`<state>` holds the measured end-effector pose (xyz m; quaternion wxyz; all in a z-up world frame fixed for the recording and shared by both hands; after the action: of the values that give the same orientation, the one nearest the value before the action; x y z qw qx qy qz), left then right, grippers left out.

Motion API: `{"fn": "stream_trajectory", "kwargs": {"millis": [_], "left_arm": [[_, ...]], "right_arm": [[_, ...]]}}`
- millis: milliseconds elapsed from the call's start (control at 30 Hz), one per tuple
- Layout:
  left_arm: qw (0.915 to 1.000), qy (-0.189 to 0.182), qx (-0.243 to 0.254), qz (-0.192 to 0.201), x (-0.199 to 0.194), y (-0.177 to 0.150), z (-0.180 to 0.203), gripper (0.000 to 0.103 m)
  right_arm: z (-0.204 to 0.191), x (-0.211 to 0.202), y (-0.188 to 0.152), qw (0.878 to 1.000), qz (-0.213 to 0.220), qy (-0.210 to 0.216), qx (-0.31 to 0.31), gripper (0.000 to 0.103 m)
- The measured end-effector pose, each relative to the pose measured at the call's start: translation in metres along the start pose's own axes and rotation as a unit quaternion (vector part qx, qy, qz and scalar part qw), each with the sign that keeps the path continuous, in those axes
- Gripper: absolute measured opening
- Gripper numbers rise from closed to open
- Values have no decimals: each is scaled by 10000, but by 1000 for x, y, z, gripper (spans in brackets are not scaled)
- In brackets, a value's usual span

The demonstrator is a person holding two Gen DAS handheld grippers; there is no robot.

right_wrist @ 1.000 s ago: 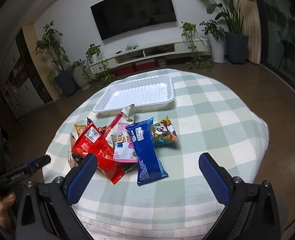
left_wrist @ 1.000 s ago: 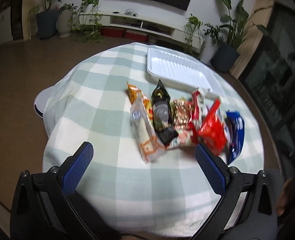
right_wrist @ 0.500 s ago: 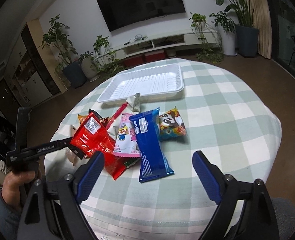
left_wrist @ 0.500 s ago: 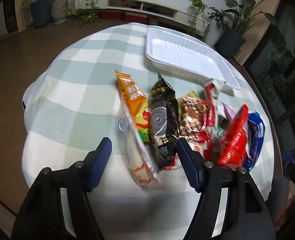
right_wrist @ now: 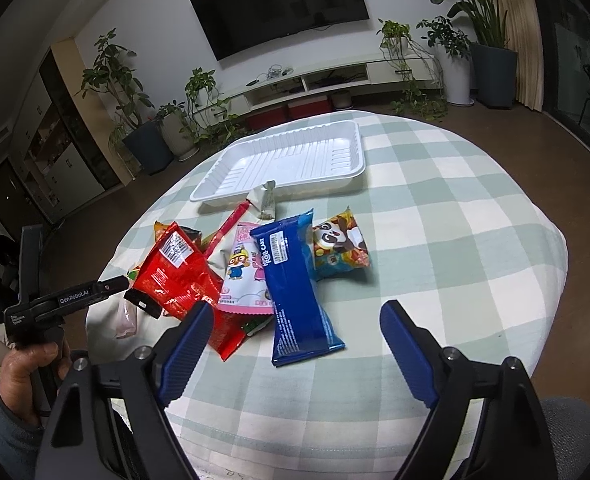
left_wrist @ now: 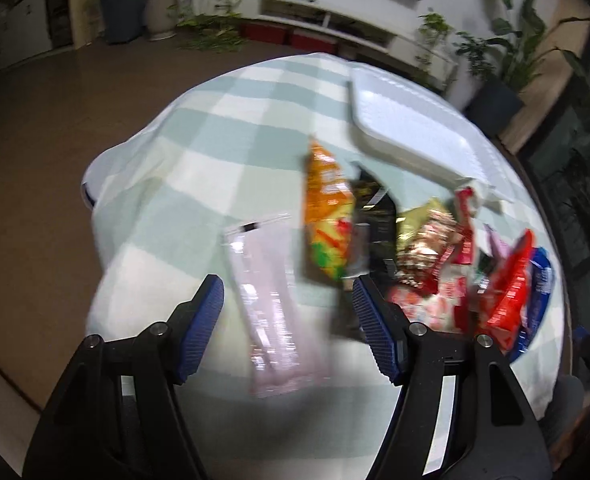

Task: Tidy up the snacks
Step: 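Grasp the pale pink stick packet with the left tool while the right tool grasps the blue cake bar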

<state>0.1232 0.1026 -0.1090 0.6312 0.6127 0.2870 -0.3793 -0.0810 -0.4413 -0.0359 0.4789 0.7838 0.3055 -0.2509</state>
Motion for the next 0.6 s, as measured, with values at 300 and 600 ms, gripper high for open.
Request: {"fn": "stream_trajectory", "kwargs": {"millis": [300,600], "left_arm": [[9982,488,291,-216,7,-8,6,66],[9985,199,240,-447,25,-8,1,30]], "right_arm": [[-1,1,-1,10000,-39,46,-18,85],[0,2,-1,10000,-66,51,-19,81]]}}
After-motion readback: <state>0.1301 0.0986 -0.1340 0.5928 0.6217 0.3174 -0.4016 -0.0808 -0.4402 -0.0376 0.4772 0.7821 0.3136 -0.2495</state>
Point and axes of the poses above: each gripper's, at about its wrist camera, not at the fingertips, and x roughly the way its jaws point, z to its right, y to its top, the point moved 3 cm from there along x, roughly the way its jaws point, and after that the axes turned 11 degrees about x, right-handed, at the moved point
